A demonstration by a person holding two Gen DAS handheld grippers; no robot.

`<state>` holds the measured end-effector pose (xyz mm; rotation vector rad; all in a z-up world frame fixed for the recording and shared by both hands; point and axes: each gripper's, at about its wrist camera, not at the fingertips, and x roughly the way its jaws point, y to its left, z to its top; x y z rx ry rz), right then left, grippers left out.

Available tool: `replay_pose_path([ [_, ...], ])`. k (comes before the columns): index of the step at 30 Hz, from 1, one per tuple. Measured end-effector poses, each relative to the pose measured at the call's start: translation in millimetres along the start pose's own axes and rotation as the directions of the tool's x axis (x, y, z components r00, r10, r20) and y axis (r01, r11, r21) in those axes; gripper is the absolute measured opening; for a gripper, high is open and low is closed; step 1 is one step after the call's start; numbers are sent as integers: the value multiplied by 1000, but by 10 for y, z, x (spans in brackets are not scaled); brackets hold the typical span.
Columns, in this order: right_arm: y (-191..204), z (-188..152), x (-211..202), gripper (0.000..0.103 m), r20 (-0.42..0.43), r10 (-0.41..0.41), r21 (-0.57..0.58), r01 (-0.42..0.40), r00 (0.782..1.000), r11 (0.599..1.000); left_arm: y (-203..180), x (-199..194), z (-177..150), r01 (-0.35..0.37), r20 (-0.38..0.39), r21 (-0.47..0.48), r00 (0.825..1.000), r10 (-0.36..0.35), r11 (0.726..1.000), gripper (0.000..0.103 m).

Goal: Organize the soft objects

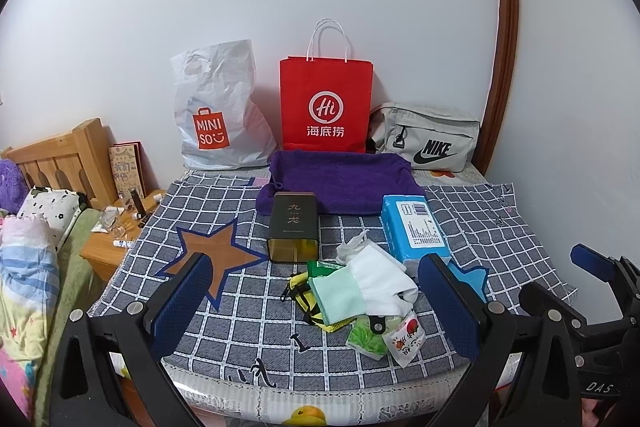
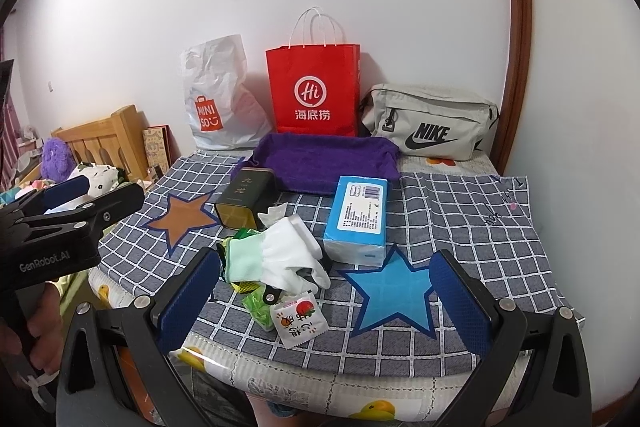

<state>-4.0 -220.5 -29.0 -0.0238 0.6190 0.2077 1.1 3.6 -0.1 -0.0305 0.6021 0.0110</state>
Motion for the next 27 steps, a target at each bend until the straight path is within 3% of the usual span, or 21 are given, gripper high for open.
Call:
replay_pose_path([
  [11,-163,-180,539,103,-82,7,11,-6,997,1000,100,628,-113,-11,-132,-6,991,11,1000,102],
  [16,-184,-335,838,103,-138,58,-6,-59,989,998,207,981,-252,-23,-198,-24,980,18,999,98],
  [19,-162,-454,996,101,-176,104,-29,-111,979,993,280,1147,-315,-36,-227,-37,974,26,999,98],
  [23,-102,-655,1209,87,-238,154,-57,-172,959,983,342,1326,-383,-64,-267,-41,962,50,997,98],
  [27,-22,-832,1394,87,-287,186,-89,-219,940,972,404,1450,-434,-53,-287,-59,957,34,997,97],
])
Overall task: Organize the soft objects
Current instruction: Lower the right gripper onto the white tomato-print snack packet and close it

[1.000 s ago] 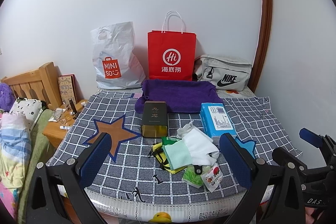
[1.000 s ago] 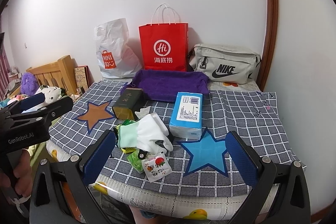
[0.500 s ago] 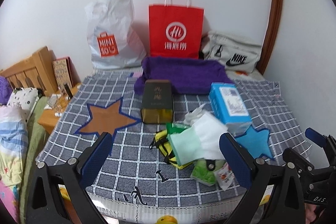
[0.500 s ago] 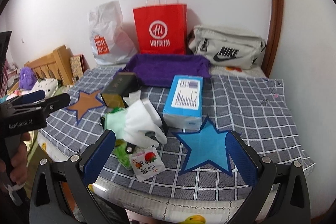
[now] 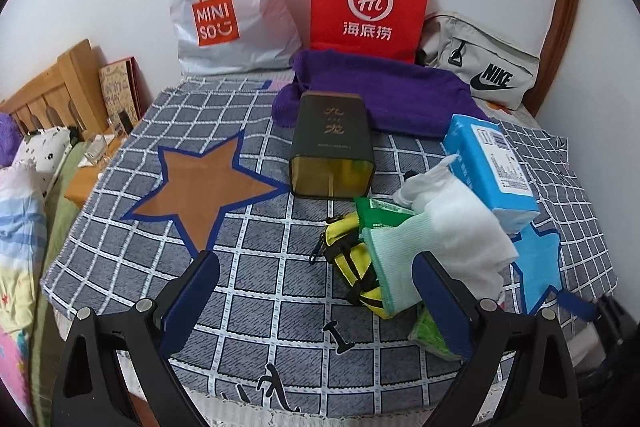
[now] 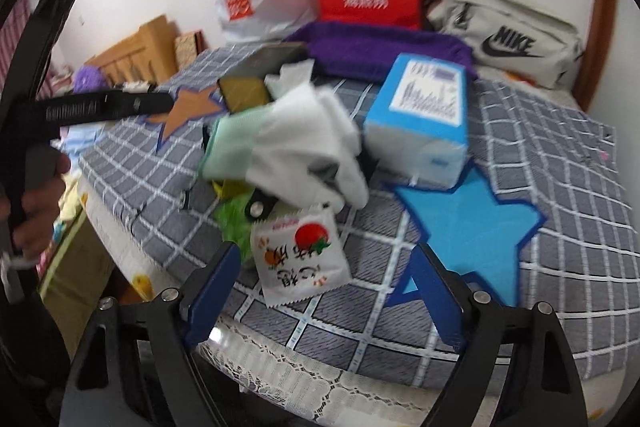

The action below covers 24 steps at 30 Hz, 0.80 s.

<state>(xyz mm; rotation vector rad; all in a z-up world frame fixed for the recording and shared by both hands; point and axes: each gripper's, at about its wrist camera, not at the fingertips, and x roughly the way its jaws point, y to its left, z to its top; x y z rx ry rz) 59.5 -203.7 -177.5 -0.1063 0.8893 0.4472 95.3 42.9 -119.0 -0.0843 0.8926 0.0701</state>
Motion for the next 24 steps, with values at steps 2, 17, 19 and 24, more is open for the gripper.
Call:
replay_pose_path([
  [2,4,-27,98,87,-22,21,-13,-21,1000,1000,18,57,-10,6,-12,-3,1000,-6,1000,97],
  [17,44,-100,575,59,-102,61,-119,-73,993,990,107,234,-12,45,-38,-8,998,-45,999,97],
  [19,29,-110,547,58,-98,76,-123,-88,992,988,104,250,-4,37,-41,-9,998,-37,999,97],
  [24,-78,-146,444,57,-85,106,-98,-114,991,989,43,273,10,41,-43,9,998,-40,999,97],
])
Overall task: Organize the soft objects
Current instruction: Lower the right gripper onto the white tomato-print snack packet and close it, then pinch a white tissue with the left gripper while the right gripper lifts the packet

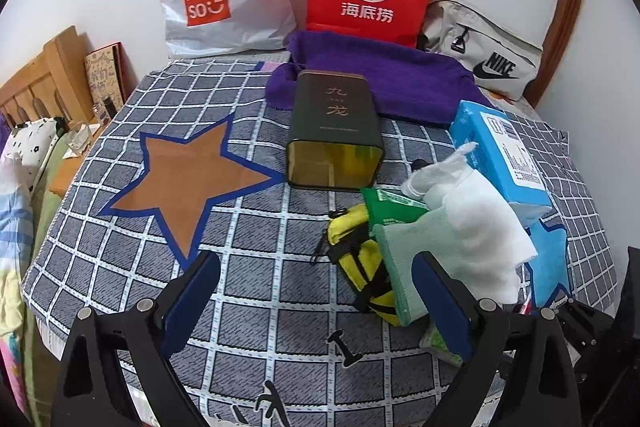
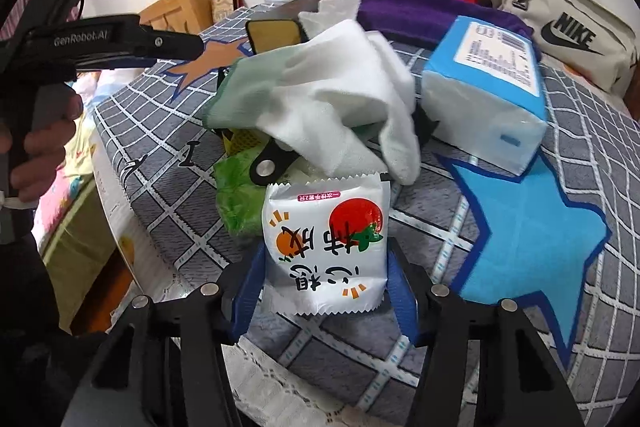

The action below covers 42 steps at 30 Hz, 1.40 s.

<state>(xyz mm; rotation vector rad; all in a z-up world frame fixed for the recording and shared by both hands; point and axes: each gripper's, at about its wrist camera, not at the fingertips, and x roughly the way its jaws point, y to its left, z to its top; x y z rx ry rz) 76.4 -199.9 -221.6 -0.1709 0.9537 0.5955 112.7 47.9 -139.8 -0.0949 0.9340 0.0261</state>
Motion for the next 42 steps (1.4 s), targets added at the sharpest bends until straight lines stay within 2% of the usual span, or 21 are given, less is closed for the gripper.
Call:
replay_pose_path([
  [9,-231,-27,-239,57,46,-23,48,20,999,999,-291,71,52,57,6,59,998,-57,997,96],
  [10,-268,-33,-256,57,48,-27,59,24,998,998,-340,68,75,56,22,67,998,-58,996,91],
  [13,-395,-47,-285,57,52,-35,97,30,998,995,-454,101,168,82,40,95,995,-87,992,87],
  [15,-486,-49,-288,57,56,-31,128,23,998,992,-516,135,234,101,44,104,993,-106,989,78],
  [17,-545,-55,-276,57,57,-11,151,3,998,988,-560,178,298,113,43,105,992,-118,988,74],
  [19,-601,-49,-260,57,58,-9,166,0,998,986,-611,225,364,113,52,109,991,-119,988,58],
  [24,-765,-12,-201,57,46,-17,212,7,999,977,-738,379,466,117,33,147,992,-123,982,55],
  [29,-842,43,-131,57,34,-10,231,2,999,973,-799,567,525,165,-10,139,986,-166,976,52],
  [34,-826,101,-49,57,17,-15,217,11,1000,976,-815,722,518,215,-51,137,976,-210,967,14],
  [35,-831,120,-41,57,15,-14,216,10,1000,976,-800,729,518,225,-53,132,974,-220,965,11],
  [37,-835,149,-29,57,8,-14,217,12,1000,976,-746,689,519,229,-41,122,973,-225,966,7],
  [42,-822,225,-13,57,-6,-29,213,29,1000,977,-472,440,552,241,11,74,970,-242,968,7],
])
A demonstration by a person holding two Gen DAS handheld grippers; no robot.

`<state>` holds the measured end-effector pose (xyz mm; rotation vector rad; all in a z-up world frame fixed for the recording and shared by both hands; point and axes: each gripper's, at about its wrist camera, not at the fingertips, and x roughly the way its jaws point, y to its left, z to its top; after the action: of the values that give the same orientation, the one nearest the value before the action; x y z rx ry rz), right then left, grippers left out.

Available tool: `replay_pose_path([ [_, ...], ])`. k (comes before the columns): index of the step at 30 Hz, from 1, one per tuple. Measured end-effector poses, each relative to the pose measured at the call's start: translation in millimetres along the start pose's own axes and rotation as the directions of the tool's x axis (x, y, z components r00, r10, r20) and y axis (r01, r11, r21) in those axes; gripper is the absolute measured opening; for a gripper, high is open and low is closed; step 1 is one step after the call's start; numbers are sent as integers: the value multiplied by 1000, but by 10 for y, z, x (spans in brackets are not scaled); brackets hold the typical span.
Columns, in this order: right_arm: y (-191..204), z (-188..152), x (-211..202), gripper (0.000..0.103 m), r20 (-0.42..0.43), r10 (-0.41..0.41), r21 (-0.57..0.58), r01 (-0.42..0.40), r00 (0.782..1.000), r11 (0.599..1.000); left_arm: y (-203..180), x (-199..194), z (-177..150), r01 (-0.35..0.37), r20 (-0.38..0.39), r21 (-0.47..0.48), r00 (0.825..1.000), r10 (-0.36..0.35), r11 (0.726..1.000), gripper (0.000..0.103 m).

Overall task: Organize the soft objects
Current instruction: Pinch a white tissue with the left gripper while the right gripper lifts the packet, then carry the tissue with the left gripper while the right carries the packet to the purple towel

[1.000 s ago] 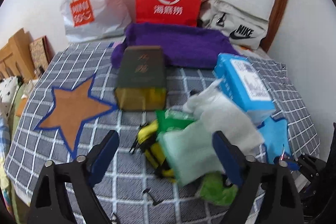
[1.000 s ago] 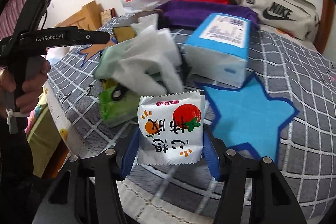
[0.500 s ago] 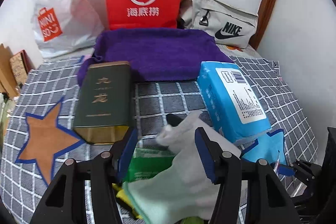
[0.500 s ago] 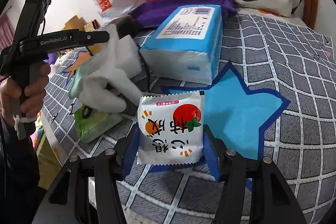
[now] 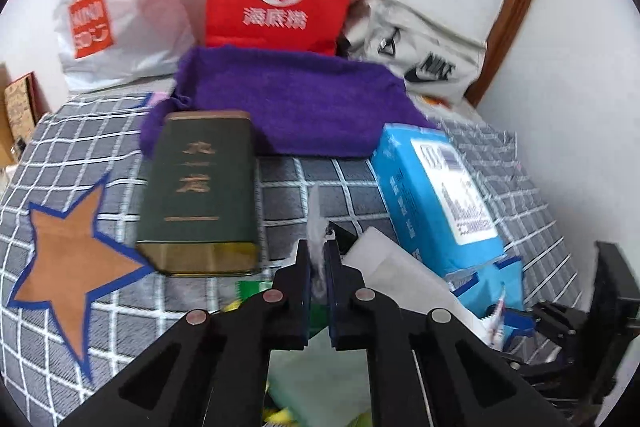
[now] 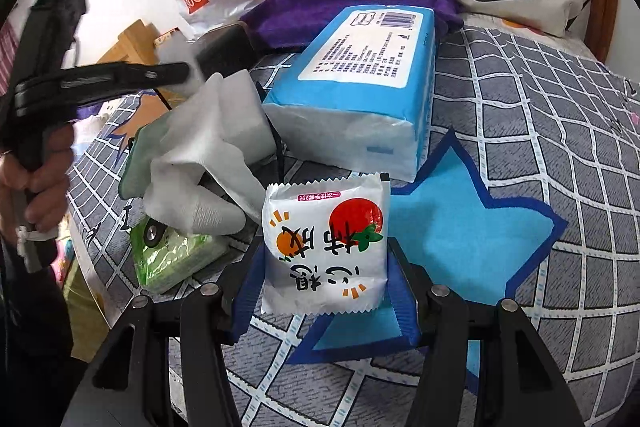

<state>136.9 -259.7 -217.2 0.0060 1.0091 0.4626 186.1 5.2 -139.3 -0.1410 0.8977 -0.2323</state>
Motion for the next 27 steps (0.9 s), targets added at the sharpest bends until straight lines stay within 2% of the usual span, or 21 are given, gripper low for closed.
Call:
replay_pose_path([
  [4,43,34,4,57,-8,-20,3,20,1000,1000,219,-250,-8,-37,40,-40,998,38,999,7],
  [10,159,107,-86,57,1,-37,-4,37,999,999,506,-471,-40,-97,52,-98,993,102,990,7],
  [14,244,196,-218,57,29,-36,-18,37,999,999,616,-600,-26,-94,71,-120,992,103,988,7],
  [24,337,610,-398,57,94,-51,-37,55,994,998,632,-695,212,-111,57,-110,991,118,988,7],
  [27,321,784,-410,57,106,-65,-39,70,992,997,645,-686,323,-71,33,-123,997,76,990,7],
])
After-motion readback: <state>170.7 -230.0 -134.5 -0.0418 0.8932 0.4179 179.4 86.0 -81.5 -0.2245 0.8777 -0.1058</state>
